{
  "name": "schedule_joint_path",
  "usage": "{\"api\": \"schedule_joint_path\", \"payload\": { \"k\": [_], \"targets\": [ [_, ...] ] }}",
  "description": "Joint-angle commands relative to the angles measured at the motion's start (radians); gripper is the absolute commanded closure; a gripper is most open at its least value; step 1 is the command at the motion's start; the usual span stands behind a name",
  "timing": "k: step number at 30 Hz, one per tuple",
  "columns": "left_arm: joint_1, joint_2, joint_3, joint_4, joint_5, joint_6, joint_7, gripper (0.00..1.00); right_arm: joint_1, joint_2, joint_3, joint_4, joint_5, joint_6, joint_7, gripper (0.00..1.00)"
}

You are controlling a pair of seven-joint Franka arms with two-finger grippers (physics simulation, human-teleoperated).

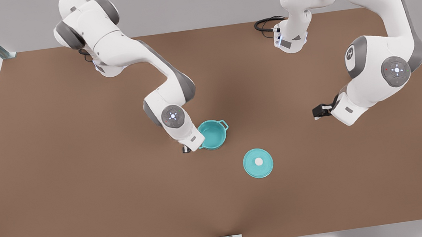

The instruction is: Open the pot lid and put the potato into the pot

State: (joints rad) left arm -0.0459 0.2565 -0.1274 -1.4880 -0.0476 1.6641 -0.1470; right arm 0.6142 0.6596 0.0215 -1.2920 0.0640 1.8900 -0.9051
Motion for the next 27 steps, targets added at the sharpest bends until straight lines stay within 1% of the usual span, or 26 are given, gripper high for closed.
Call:
{"api": "schedule_joint_path", "payload": {
  "k": [1,3,5,12,15,20,21,22,25,26,27],
  "targets": [
    [0.001,0.003,0.0,0.0,0.003,0.005,0.021,0.0,0.012,0.034,0.014,0.046,-0.004,0.006,0.552,0.52],
    [0.0,0.003,-0.001,0.011,0.002,0.005,0.021,0.0,0.015,0.058,0.048,0.079,-0.003,0.024,0.606,0.52],
    [0.0,0.003,0.0,0.012,0.015,0.002,0.023,0.0,0.027,0.067,0.055,0.082,-0.003,0.029,0.635,0.52],
    [0.004,0.004,0.0,0.005,0.025,-0.012,0.017,0.0,0.075,0.204,0.057,0.12,-0.004,0.207,0.723,0.53],
    [0.017,0.007,0.003,0.014,0.012,-0.003,0.01,0.0,0.075,0.247,0.075,0.126,-0.004,0.307,0.753,0.53],
    [0.018,0.007,0.003,0.014,0.014,-0.003,0.009,0.0,0.107,0.252,0.087,0.128,-0.004,0.307,0.808,0.53],
    [0.018,0.007,0.003,0.014,0.014,-0.003,0.009,0.0,0.107,0.25,0.087,0.132,-0.004,0.307,0.807,0.2],
    [0.018,0.007,0.003,0.014,0.015,-0.003,0.009,0.0,0.105,0.25,0.086,0.132,-0.004,0.307,0.796,0.0],
    [0.018,0.007,0.003,0.014,0.015,-0.003,0.009,0.0,0.105,0.244,0.081,0.132,-0.006,0.298,0.798,0.0],
    [0.018,0.007,0.003,0.014,0.015,-0.003,0.009,0.0,0.095,0.206,0.074,0.134,-0.006,0.256,0.796,0.0],
    [0.018,0.007,0.003,0.014,0.014,-0.003,0.009,0.0,0.016,0.138,0.072,0.157,-0.009,0.146,0.752,0.0]
  ]
}}
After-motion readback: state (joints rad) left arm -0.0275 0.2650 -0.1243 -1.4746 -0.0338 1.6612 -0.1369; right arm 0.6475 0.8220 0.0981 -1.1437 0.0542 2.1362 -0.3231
